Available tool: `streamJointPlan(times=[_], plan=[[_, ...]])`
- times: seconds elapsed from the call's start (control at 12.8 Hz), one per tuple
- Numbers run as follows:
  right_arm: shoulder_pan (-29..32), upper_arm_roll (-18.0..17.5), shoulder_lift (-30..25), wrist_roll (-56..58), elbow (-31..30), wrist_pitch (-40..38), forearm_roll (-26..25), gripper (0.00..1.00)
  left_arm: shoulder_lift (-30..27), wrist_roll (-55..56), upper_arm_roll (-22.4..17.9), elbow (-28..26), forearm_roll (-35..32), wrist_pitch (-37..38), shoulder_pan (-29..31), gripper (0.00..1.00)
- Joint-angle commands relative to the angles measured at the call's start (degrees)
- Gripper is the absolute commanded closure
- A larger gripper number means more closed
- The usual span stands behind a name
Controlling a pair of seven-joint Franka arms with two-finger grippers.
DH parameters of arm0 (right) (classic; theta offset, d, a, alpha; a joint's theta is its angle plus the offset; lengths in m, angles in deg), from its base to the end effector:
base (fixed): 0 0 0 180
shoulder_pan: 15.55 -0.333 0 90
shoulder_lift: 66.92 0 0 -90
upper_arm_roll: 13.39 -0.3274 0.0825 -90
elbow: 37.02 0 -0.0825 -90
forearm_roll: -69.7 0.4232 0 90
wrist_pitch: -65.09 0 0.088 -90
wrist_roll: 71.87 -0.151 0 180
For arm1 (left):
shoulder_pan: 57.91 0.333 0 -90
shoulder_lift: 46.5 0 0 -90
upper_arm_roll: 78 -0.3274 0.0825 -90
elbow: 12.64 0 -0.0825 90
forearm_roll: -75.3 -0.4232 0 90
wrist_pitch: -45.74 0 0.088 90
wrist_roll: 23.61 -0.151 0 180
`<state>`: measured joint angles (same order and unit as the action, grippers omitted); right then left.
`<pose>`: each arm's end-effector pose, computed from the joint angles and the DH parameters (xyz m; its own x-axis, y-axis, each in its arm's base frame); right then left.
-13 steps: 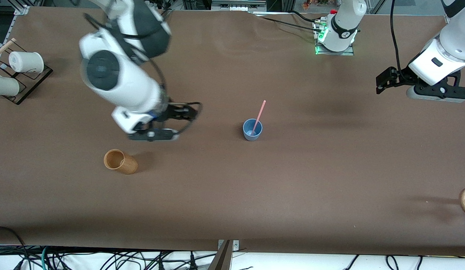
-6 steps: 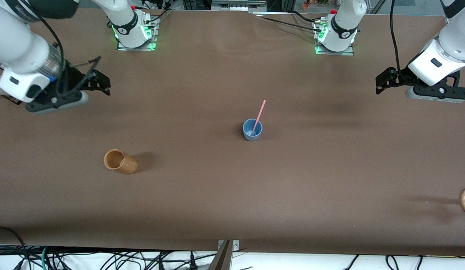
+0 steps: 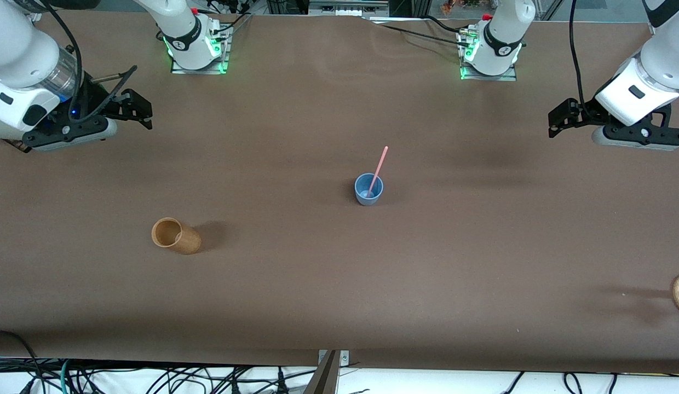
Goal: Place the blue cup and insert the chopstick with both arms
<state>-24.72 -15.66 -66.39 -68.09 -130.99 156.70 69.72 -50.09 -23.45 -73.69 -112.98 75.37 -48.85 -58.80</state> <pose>0.5824 0.1178 0.5534 0.9637 0.2623 -0.0503 0.2624 -0.9649 -0.0040 0.5716 -0.0531 0.5428 0.9955 -0.0874 -0.0379 -0.0876 -0.9962 -0.0036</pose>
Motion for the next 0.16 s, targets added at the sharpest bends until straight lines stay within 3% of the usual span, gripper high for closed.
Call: streamJointPlan(times=[0.0, 0.08], plan=[[0.0, -0.2, -1.2, 0.8, -1.2, 0.6, -0.8, 0.00, 0.1, -1.3, -0.1, 1.0, 1.3, -0.2, -0.1, 0.00], [0.0, -0.2, -1.4, 0.9, -1.2, 0.4, -0.8, 0.00, 0.3, -1.2, -0.1, 1.2, 1.3, -0.2, -0.1, 0.00]])
